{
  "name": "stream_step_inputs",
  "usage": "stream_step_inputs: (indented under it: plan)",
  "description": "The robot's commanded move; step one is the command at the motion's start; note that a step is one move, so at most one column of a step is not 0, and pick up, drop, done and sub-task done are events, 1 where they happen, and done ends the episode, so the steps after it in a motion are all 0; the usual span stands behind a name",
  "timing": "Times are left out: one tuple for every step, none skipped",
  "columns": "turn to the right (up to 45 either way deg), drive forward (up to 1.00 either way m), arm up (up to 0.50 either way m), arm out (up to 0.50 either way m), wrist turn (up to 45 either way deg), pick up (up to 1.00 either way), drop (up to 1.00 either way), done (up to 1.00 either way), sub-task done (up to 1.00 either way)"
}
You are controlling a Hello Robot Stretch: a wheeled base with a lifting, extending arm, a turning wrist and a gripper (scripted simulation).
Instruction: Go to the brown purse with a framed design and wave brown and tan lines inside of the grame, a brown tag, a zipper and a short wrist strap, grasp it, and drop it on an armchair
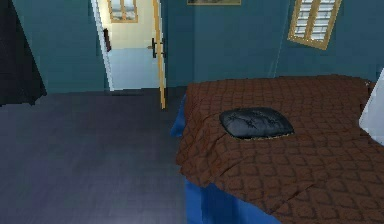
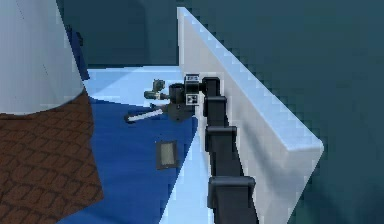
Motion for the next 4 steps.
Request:
stream_step_inputs:
  plan:
    - [0.0, 0.00, 0.00, 0.00, 9.0, 0.00, 0.00, 0.00, 0.00]
    - [0.0, 0.00, -0.30, 0.00, 0.0, 0.00, 0.00, 0.00, 0.00]
    - [0.0, 0.00, 0.00, 0.00, 0.0, 1.00, 0.00, 0.00, 0.00]
    - [0.0, 0.00, 0.10, 0.00, 0.0, 0.00, 0.00, 0.00, 0.00]
